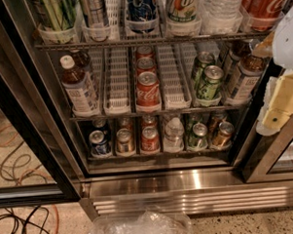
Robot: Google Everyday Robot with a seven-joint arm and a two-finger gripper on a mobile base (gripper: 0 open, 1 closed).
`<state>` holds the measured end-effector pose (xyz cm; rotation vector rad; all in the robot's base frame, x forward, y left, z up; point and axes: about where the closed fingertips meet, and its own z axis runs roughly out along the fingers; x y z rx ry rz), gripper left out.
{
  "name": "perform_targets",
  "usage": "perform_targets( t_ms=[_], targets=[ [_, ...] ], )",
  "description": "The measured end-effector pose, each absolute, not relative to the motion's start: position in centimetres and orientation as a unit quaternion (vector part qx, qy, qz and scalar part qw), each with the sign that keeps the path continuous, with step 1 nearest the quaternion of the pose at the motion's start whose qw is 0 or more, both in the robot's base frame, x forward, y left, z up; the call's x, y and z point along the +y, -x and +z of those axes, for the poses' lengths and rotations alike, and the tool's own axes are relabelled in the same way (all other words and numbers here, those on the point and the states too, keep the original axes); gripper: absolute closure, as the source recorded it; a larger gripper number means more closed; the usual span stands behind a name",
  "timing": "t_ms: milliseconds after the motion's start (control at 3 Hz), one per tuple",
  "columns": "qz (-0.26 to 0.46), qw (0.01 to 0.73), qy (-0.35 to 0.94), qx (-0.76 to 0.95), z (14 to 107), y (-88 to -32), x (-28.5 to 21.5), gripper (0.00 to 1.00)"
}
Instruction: Pick green can from middle shelf of fridge
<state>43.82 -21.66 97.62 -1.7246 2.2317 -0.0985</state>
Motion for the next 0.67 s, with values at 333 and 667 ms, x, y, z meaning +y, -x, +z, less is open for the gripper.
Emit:
perform_targets(
  t_ms=[333, 667],
  targets=[
    [-0.034, 0.159, 0.603, 0.781, 97.6, -43.8, -21.7, 0.0],
    [0.002, 0.196, 0.587, 0.785, 96.9, -44.3, -19.5, 0.0]
  ],
)
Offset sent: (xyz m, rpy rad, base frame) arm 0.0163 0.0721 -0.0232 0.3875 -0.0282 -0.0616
